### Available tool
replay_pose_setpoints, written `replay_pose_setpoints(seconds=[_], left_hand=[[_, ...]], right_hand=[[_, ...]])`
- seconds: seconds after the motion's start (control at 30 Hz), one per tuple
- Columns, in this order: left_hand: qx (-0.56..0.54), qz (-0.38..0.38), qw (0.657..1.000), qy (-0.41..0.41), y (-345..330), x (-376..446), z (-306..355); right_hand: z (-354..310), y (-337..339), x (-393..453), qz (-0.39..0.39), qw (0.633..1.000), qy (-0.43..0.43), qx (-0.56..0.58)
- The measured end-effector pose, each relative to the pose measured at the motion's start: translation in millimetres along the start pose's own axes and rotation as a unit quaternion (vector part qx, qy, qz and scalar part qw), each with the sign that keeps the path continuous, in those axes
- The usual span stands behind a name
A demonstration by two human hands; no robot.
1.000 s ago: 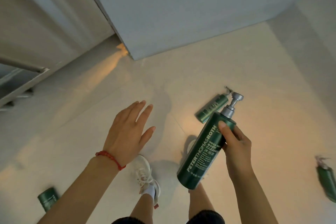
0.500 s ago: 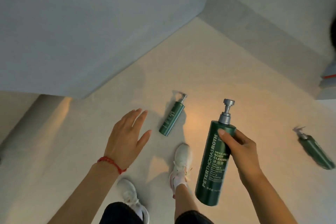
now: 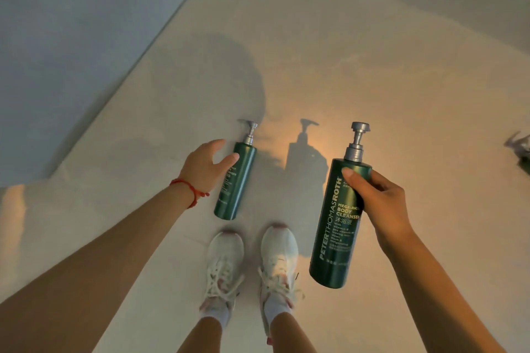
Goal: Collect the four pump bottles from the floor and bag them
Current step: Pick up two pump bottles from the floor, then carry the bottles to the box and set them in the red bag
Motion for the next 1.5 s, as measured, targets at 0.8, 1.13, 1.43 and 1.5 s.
replay_pose_setpoints(seconds=[0.8, 1.13, 1.43, 1.5], left_hand=[[-0.184, -0.087, 0.975, 0.084, -43, 32, -23], [-0.262, -0.112, 0.956, 0.063, 121, -84, 114], [-0.277, -0.103, 0.955, -0.008, 256, -187, 231], [-0.279, -0.106, 0.954, -0.02, 277, -212, 248]], right_hand=[[41, -30, 6, -0.006, 0.999, -0.03, 0.034], [-122, 48, -127, 0.026, 0.997, -0.009, 0.075], [-241, 133, -264, 0.073, 0.987, 0.039, 0.134], [-249, 153, -293, 0.092, 0.984, 0.043, 0.148]])
Point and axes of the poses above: each hand's wrist, its own x-axis towards the middle knuckle, its own y-axis out of the back of the hand, z = x × y, the point moved 8 cm from there along x, towards the middle knuckle, and after that the axes turned 14 degrees about z, right-handed, at the moved point
